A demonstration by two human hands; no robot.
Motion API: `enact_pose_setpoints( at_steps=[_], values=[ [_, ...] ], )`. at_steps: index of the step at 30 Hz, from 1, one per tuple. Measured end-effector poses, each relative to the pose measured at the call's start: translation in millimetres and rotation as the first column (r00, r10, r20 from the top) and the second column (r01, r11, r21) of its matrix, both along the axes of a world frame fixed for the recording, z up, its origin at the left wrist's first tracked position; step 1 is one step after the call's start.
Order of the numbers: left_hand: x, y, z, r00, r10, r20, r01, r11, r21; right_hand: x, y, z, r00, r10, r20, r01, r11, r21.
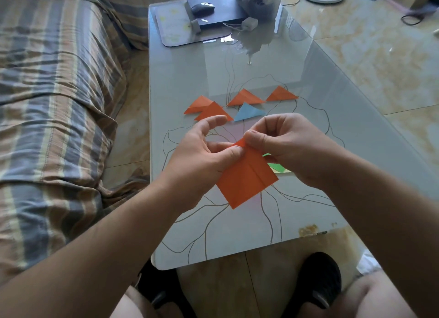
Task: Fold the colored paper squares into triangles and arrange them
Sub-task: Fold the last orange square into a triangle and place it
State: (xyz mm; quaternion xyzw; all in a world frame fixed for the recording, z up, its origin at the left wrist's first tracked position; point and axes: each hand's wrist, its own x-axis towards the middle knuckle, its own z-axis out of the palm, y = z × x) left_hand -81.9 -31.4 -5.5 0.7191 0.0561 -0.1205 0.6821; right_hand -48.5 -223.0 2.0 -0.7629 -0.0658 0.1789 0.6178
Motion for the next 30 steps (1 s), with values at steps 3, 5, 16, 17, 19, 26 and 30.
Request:
enact_pose_setpoints(
  at_steps=[3,5,16,17,19,26,30],
  values=[
    [2.5,1.6,1.0,1.0,-0.022,0.013,0.022,0.999,0.027,0.2,-0.5,-0.7,0.998,0.061,0.03,-0.06,0.998,-0.025],
    [2.1,1.4,0.6,0.999,-0.033,0.019,0.032,0.998,0.047,0.2,-0.5,-0.4,0.996,0.072,0.052,-0.069,0.997,-0.046],
    [5.8,3.3,-6.6,0.995,0.096,0.024,-0.094,0.994,-0.05,2.8,1.5,-1.6,0.99,-0.139,0.03,0.137,0.988,0.065],
    [7.2,4.3,-6.6,0.994,0.111,0.023,-0.11,0.993,-0.053,2.8,0.5,-1.1,0.99,-0.139,0.026,0.138,0.989,0.057],
    [9.7,7.1,-4.8,0.99,0.136,0.033,-0.133,0.989,-0.064,2.7,-1.3,-0.9,0.993,-0.117,0.035,0.116,0.993,0.019],
    [15.0,14.0,-2.3,0.99,0.141,-0.029,-0.143,0.986,-0.089,1.5,-1.7,-2.2,0.995,-0.012,0.096,0.012,1.0,-0.003],
    [18.0,18.3,0.0,0.98,0.067,-0.189,-0.105,0.975,-0.196,0.3,-1.5,-2.9,0.985,0.022,0.174,-0.016,0.999,-0.036]
  ],
)
